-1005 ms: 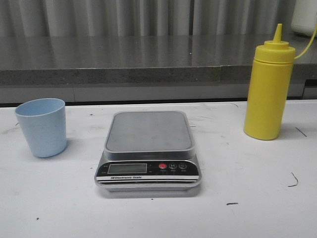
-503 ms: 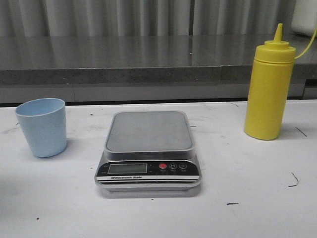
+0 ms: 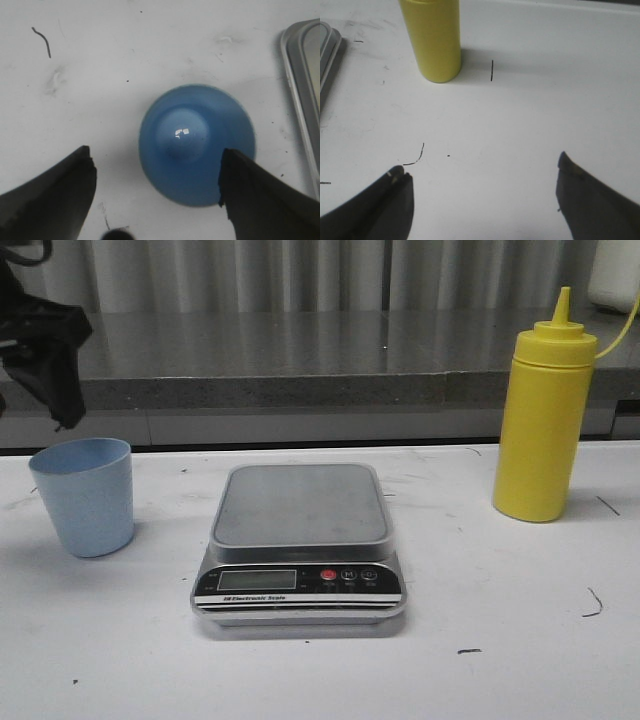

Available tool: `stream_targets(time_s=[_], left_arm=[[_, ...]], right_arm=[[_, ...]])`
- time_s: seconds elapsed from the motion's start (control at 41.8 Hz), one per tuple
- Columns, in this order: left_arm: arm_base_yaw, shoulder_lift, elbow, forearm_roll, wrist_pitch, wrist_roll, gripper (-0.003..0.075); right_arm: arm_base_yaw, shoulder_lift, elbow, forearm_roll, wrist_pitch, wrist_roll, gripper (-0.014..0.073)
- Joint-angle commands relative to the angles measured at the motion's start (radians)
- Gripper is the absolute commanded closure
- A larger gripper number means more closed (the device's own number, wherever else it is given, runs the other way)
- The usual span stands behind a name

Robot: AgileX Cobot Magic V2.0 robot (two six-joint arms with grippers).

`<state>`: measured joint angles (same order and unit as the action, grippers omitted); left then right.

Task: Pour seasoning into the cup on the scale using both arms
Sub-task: 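Lower the left gripper onto the light blue cup and grasp it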

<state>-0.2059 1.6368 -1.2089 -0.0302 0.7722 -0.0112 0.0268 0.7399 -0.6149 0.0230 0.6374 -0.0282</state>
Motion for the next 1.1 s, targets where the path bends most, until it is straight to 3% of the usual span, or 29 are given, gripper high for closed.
stream_targets(time_s=[0.0, 0.335, 0.838, 1.005, 1.077], left_arm=[[-0.006, 0.025, -0.063, 0.012, -0.025, 0.002, 0.0229], [-0.006, 0.117, -0.097, 0.019, -0.019, 0.002, 0.0248], [-0.006, 0.117, -0.097, 0.019, 0.013, 0.002, 0.0642], [-0.006, 0.117, -0.097, 0.019, 0.011, 0.002, 0.0741], [-0.006, 0.117, -0.100, 0.021, 0.009, 0.002, 0.0740]], right_arm=[[-0.007, 0.001, -0.036, -0.003, -0.057, -0.008, -0.0008], [-0.007, 0.001, -0.036, -0.003, -0.057, -0.008, -0.0008], [-0.007, 0.001, -0.036, -0.003, -0.057, -0.008, -0.0008], [-0.007, 0.001, -0.036, -0.003, -0.057, -0.008, -0.0008], [-0.007, 0.001, -0.036, -0.003, -0.057, -0.008, -0.0008]])
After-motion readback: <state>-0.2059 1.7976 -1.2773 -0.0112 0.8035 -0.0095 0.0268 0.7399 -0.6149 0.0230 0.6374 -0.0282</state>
